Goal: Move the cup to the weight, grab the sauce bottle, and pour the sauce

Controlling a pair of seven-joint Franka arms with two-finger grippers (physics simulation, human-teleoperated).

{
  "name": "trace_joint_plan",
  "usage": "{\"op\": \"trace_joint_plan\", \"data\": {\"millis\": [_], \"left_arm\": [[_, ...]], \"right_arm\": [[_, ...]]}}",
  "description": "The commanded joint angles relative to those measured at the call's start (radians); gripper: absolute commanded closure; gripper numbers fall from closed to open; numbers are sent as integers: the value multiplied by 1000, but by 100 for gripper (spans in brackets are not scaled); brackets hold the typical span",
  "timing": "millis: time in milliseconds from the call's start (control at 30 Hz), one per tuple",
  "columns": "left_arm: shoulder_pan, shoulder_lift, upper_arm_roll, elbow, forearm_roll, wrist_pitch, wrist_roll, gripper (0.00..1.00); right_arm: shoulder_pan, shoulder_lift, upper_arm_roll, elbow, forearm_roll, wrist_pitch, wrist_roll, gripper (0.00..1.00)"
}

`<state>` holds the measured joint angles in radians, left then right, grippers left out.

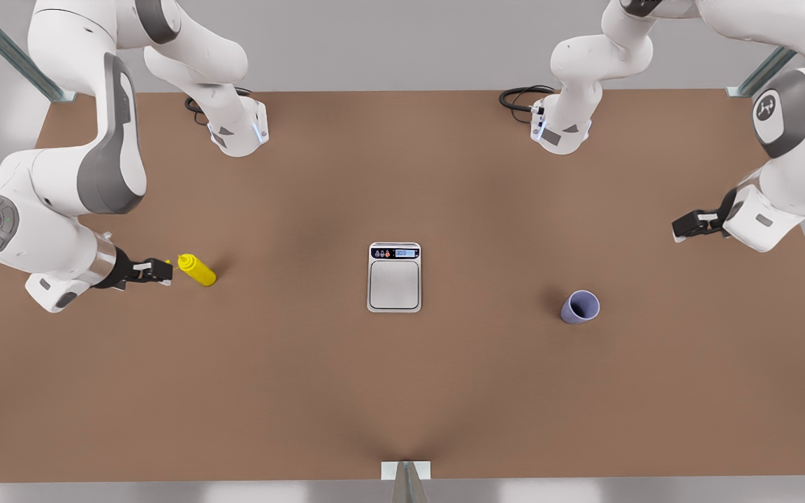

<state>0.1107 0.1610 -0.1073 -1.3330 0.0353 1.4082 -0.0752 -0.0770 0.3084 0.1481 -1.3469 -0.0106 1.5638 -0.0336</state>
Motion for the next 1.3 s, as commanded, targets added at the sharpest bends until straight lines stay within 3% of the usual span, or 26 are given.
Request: {"op": "trace_joint_plan", "data": {"millis": [0,67,167,300,500,600,633,733,867,1067,1267], "left_arm": [[0,0,0,0,1,0,0,0],[0,25,0,-8,1,9,3,0],[-28,46,0,-317,1,333,3,0],[-48,138,-2,-420,1,534,2,0],[-45,187,-2,-457,3,578,3,0],[-40,233,-2,-456,6,587,3,0],[-37,245,-2,-456,6,589,3,0],[-35,282,0,-456,8,634,3,0],[-35,304,0,-456,8,655,3,0],[-35,331,-2,-454,8,667,3,0],[-35,367,0,-454,9,698,3,0]], "right_arm": [[-7,0,1,0,3,-2,-5,0],[2,0,4,5,8,-31,-6,0],[-6,3,1,5,11,-25,-41,0],[68,32,5,3,58,-73,-68,0],[-179,9,2,72,311,-159,-575,0],[-380,11,4,61,416,-415,-945,0],[-394,15,2,54,412,-421,-993,0],[-504,26,4,-121,511,-274,-999,0],[-592,34,7,-347,642,-99,-1232,0],[-761,107,7,-376,647,-160,-1637,0],[-777,276,7,-385,788,-97,-2007,0]]}}
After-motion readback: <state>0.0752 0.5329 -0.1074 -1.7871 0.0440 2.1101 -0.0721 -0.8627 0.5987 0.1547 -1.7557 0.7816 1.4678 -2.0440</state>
